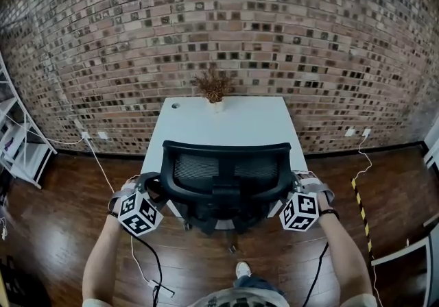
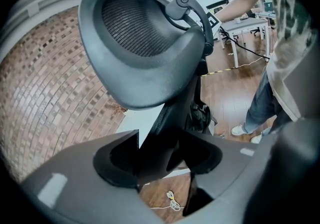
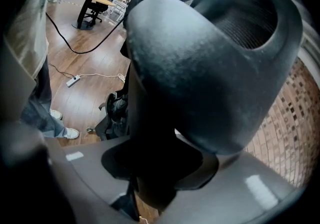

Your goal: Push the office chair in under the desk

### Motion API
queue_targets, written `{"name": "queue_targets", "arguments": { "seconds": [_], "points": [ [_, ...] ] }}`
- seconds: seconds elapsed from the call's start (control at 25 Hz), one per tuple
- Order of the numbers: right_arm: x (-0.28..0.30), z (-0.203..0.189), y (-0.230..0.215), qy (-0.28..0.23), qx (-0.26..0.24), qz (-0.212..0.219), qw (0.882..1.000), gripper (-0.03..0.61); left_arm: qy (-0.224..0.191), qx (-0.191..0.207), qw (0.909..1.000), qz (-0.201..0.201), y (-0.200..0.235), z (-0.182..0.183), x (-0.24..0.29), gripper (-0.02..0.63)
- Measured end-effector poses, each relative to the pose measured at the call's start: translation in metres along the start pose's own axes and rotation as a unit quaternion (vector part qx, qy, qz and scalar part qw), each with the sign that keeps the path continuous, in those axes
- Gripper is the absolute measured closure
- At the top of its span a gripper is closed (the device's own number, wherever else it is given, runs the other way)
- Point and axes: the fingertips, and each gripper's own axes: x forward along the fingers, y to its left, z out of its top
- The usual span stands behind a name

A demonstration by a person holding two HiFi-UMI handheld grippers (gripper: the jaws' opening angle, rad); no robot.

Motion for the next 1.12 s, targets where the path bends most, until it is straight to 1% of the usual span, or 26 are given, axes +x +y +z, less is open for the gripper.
{"name": "queue_targets", "arguments": {
  "seconds": [0.16,0.32,0.4,0.52,0.64,0.76,0.88,1.0,1.12],
  "points": [
    [0.003,-0.002,-0.006,-0.004,0.005,-0.003,1.000,0.397,-0.006,-0.001,1.0000,0.005,0.003,0.003,0.004,0.342],
    [0.002,0.000,-0.011,-0.016,0.030,-0.027,0.999,0.362,-0.011,-0.011,0.9993,0.033,0.006,0.004,0.005,0.328],
    [-0.001,-0.002,-0.012,-0.010,0.042,-0.036,0.998,0.349,-0.007,-0.016,0.9986,0.051,0.007,0.004,0.003,0.324],
    [-0.013,-0.004,-0.015,0.004,0.043,-0.056,0.997,0.314,-0.006,-0.032,0.9972,0.068,0.009,0.004,-0.011,0.327],
    [-0.029,-0.007,-0.018,0.018,0.059,-0.084,0.995,0.314,-0.020,-0.048,0.9945,0.091,0.009,0.007,-0.029,0.351],
    [-0.047,-0.012,-0.018,0.035,0.089,-0.121,0.988,0.315,-0.026,-0.047,0.9914,0.120,0.005,0.006,-0.041,0.362],
    [-0.071,-0.012,-0.015,0.044,0.107,-0.148,0.982,0.326,-0.036,-0.052,0.9896,0.129,-0.005,0.009,-0.050,0.362],
    [-0.093,-0.006,-0.007,0.044,0.126,-0.163,0.978,0.356,-0.057,-0.073,0.9860,0.139,-0.016,0.016,-0.060,0.406],
    [-0.108,0.008,0.001,0.028,0.158,-0.168,0.973,0.370,-0.078,-0.089,0.9817,0.149,-0.024,0.024,-0.073,0.439]
  ]
}}
